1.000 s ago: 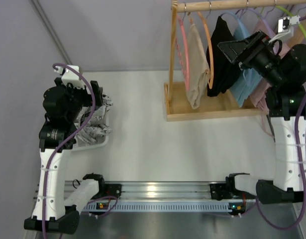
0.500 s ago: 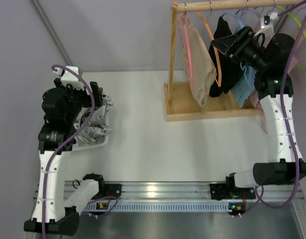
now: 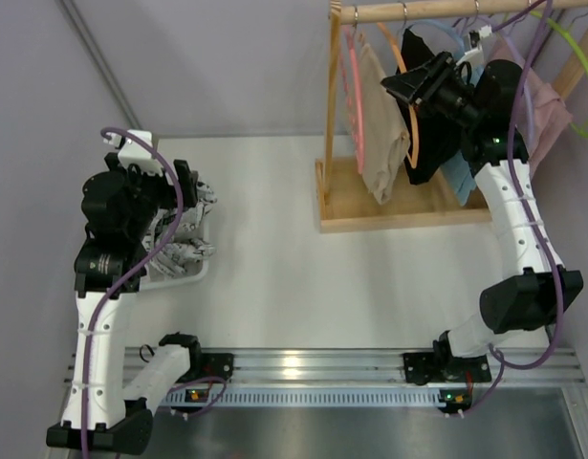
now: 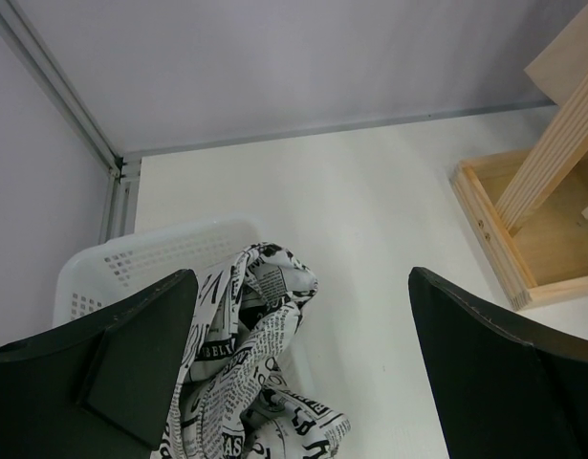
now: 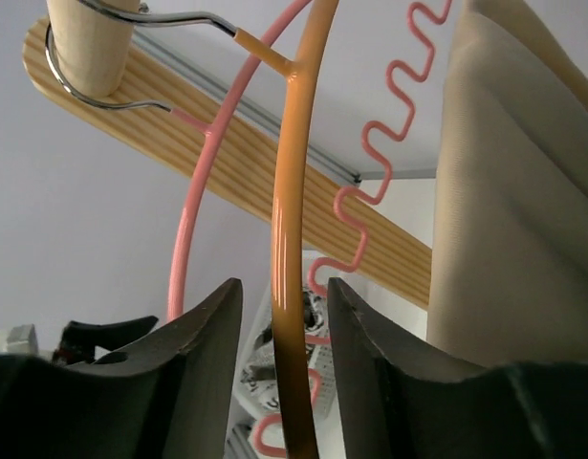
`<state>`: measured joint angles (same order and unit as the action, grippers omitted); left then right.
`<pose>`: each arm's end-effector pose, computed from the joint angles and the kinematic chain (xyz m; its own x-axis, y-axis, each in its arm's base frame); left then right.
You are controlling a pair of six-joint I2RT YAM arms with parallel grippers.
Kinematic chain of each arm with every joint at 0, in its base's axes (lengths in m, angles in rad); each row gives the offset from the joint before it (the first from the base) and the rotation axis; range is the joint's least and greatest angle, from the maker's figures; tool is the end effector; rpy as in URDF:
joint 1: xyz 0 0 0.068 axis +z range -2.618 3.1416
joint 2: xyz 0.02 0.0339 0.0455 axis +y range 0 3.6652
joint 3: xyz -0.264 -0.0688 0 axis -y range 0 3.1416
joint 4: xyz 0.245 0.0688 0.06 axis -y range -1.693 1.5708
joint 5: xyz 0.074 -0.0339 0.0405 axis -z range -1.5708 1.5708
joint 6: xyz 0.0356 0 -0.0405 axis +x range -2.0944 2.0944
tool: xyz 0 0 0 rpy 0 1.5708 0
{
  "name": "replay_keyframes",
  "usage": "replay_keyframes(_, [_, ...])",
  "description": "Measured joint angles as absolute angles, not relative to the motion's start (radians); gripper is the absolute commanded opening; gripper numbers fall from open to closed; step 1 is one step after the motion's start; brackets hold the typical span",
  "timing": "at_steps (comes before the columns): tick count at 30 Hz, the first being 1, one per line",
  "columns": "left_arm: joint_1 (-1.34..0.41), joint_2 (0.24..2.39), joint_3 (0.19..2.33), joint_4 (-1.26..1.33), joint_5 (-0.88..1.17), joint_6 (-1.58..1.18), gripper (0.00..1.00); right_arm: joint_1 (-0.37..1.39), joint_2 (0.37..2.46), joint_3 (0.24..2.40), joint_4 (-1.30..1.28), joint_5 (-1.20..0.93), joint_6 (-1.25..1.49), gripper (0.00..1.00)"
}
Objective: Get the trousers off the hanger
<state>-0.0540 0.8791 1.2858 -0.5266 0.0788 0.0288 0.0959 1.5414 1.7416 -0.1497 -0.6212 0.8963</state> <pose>0.1612 -0.0115 0.4558 -0.1156 0.0350 -0.9927 0.1352 0.9906 0.0192 0.3397 0.0535 0.4901 -0.4813 0.5917 -0.6467 -0.4492 0.4670 0.7617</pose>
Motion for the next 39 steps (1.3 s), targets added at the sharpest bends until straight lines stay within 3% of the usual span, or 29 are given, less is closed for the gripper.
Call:
replay_keyframes(4, [-0.054, 0.870, 1.284, -0.527, 0.078, 0.032, 0.98, 0.103, 1.556, 1.741, -0.087, -0.635, 0.954, 0.16])
replay_keyframes(8, [-0.054, 0.866, 1.282, -0.527, 0.078, 0.033, 0.98, 0.104, 1.559, 1.741, -0.061, -0.653, 1.008, 0.00])
replay_keyframes(32, [-0.054, 0.905, 1.298, -0.527, 0.118, 0.025, 0.98, 0.104, 1.551, 1.801, 0.039, -0.702, 1.221, 0.00])
replay_keyframes(39, [-0.054, 0.884, 1.298, -0.528, 0.204, 0.057, 0.98, 0.104, 1.420, 1.669, 0.052, -0.705, 1.236, 0.00])
